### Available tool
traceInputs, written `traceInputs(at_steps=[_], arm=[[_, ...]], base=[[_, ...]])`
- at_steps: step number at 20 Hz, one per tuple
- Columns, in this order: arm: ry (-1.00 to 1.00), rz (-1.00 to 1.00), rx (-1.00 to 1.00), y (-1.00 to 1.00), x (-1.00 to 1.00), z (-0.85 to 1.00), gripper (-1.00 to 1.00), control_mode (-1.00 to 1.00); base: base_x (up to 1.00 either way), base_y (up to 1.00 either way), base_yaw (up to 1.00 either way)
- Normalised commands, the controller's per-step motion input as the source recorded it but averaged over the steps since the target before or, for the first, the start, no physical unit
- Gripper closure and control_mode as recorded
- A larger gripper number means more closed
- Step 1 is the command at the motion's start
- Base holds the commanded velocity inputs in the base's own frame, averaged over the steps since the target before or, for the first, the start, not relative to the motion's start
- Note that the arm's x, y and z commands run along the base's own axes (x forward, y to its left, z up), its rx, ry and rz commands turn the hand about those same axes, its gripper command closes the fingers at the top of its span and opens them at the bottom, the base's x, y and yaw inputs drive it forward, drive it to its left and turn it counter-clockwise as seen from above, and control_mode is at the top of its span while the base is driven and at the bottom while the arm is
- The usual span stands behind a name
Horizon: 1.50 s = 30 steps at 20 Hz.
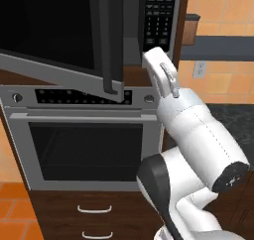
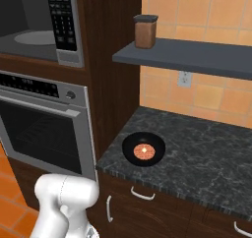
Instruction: Open the microwave, place the bowl with waffle inside the microwave, then close the microwave door and turn it on.
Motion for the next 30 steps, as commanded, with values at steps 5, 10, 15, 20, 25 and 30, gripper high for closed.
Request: traceInputs(at_steps=[5, 10, 15, 20, 25, 30], arm=[[0.02, 0.32, 0.39, -0.95, 0.21, 0.01, -1.00, -1.00], [0.20, 0.46, 0.21, -0.44, 0.83, 0.00, -1.00, -1.00], [0.17, 0.50, 0.04, 0.32, 1.00, -0.13, -1.00, -1.00], [0.11, 0.14, 0.00, 0.43, 0.37, -0.17, -1.00, -1.00], [0.15, 0.06, 0.00, 0.84, 0.86, 0.00, -1.00, -1.00], [0.12, 0.39, -0.03, 0.46, 0.77, -0.09, -1.00, -1.00]], base=[[0.00, 0.00, 0.00], [0.00, 0.00, 0.00], [0.00, 0.00, 0.00], [0.00, 0.00, 0.00], [0.00, 0.00, 0.00], [0.00, 0.00, 0.00]])
